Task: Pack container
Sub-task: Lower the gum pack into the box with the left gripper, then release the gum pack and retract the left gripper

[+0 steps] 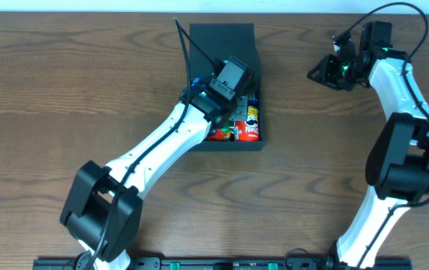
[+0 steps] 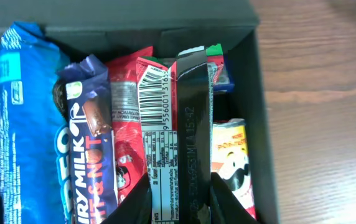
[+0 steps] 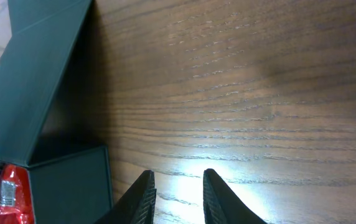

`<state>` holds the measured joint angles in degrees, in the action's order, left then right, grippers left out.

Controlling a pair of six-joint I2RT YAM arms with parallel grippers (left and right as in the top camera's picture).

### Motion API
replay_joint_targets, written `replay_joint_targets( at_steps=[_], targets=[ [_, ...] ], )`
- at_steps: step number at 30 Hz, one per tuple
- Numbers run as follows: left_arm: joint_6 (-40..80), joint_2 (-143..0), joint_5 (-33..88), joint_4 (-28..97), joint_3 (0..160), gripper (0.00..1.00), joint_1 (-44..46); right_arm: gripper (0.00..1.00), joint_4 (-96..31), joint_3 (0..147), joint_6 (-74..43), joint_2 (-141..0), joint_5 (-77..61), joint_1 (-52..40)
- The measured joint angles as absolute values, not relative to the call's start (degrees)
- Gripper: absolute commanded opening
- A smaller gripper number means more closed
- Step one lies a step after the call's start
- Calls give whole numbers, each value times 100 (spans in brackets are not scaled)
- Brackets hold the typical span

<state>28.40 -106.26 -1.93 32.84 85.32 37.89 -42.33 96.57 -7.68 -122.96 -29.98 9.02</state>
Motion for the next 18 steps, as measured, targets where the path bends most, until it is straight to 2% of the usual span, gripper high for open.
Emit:
replay_joint_targets(
  at_steps=[11,12,13,14,17,18],
  targets=[
    [2897,-11015,-217,2954,8532,22,3789,27,-4237,9657,-768,-12296,-2998,902],
    [2897,-11028,-217,2961,8532,30,3789,27,-4237,9657,-768,-12296,-2998,902],
    [2886,-11034,-215,2963,8532,50,3789,27,-4239,9657,-768,-12296,-2998,902],
    [2908,-11043,-220,2963,8532,61,3789,27,-4241,9657,-768,-12296,-2998,902],
    [2936,-11059,-224,2932,8532,71,3785,27,-4261,9657,-768,-12296,-2998,902],
    [2928,-11061,-220,2891,8532,72,3782,27,-4261,9657,-768,-12296,-2998,902]
  ],
)
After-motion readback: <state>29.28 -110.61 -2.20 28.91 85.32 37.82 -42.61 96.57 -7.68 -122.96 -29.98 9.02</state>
